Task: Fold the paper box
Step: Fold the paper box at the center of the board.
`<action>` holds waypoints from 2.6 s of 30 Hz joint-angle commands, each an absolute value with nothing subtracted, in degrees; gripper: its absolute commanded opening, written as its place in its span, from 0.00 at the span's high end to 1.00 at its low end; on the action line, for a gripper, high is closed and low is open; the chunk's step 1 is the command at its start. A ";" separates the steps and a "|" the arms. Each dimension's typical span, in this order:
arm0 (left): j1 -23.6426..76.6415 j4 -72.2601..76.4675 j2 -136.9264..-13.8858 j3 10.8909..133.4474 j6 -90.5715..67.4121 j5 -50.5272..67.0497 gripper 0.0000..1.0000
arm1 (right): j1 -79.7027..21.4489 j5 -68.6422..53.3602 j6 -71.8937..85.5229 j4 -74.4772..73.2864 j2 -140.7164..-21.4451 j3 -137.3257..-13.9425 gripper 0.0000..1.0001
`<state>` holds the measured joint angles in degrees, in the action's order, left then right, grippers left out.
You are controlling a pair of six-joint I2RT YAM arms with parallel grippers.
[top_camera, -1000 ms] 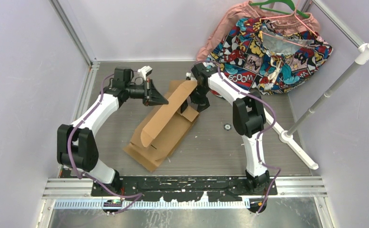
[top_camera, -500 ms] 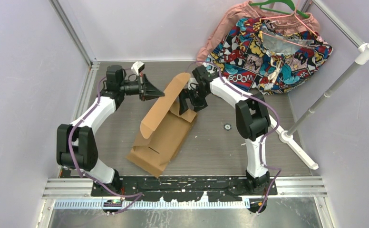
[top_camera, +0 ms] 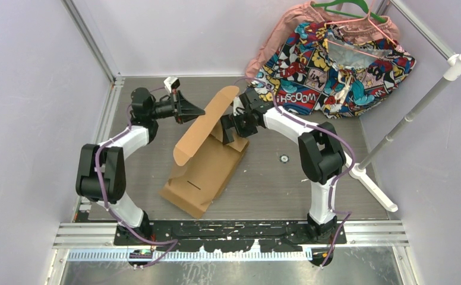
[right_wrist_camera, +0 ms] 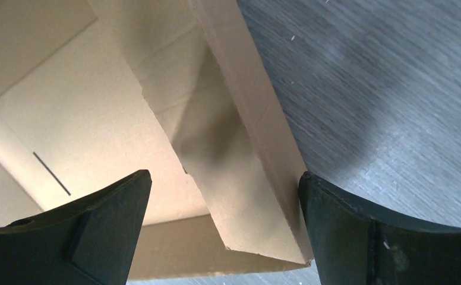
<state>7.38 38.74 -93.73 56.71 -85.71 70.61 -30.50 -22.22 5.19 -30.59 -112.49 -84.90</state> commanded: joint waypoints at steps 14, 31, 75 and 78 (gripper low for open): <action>6.33 80.58 -101.94 56.36 -114.68 71.19 1.00 | -30.85 -16.83 4.76 -18.03 -109.10 -80.23 0.00; 6.41 80.68 -105.91 57.24 -114.57 73.54 1.00 | -28.60 -20.43 7.25 -9.24 -103.32 -71.64 0.00; 11.48 60.92 -102.35 59.80 -99.67 71.69 1.00 | -28.68 -10.49 6.74 -3.29 -98.66 -57.84 0.60; 11.43 60.31 -102.40 60.26 -99.40 71.94 1.00 | -30.18 -6.12 6.38 -3.61 -99.51 -57.25 0.51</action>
<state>11.20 60.31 -105.06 57.93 -101.43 72.38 -27.94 -11.49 7.84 -2.63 -98.45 -56.10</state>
